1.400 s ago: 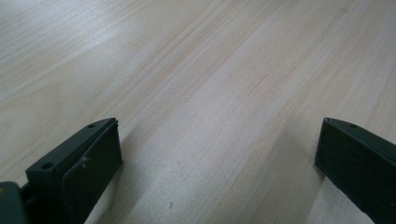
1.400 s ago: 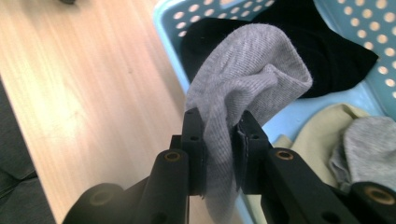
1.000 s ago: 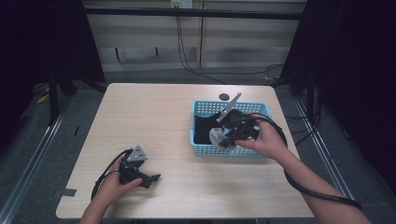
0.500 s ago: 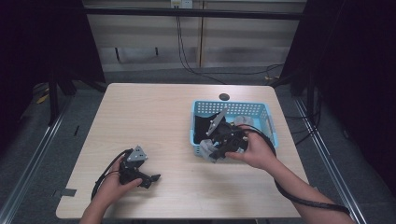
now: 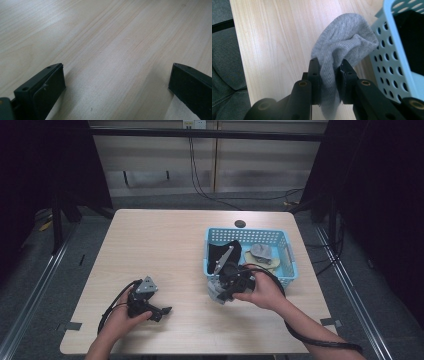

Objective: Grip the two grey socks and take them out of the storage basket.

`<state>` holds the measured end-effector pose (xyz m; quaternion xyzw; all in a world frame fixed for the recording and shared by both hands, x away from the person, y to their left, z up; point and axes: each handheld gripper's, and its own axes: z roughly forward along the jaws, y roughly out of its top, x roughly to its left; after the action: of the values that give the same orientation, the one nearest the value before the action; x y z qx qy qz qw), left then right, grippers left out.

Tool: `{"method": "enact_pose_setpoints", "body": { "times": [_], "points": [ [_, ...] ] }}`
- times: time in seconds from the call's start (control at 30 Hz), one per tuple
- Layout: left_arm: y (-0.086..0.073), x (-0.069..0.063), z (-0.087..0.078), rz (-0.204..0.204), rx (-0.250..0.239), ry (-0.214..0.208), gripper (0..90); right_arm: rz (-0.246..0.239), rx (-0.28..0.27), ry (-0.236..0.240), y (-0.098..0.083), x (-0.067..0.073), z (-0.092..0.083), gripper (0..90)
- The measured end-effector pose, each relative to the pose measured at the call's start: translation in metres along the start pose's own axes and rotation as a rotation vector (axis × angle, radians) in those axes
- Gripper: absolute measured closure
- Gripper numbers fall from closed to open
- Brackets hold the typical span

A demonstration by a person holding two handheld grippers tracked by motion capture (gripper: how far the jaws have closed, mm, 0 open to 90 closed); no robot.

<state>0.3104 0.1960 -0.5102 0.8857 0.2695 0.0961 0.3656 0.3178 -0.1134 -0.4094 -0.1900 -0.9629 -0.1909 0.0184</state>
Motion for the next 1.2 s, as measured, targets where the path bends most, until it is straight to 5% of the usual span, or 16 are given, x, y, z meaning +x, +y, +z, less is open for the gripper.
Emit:
{"method": "enact_pose_setpoints", "body": {
  "times": [0.6,1.2],
  "points": [
    [0.0,0.0,0.0,0.0,0.0,0.0,0.0,-0.006,0.003,0.003,-0.001,0.004,0.024,72.6],
    [0.0,0.0,0.0,-0.001,0.0,0.0,0.0,0.004,0.02,0.007,-0.007,0.005,0.03,65.4]
  ]
}}
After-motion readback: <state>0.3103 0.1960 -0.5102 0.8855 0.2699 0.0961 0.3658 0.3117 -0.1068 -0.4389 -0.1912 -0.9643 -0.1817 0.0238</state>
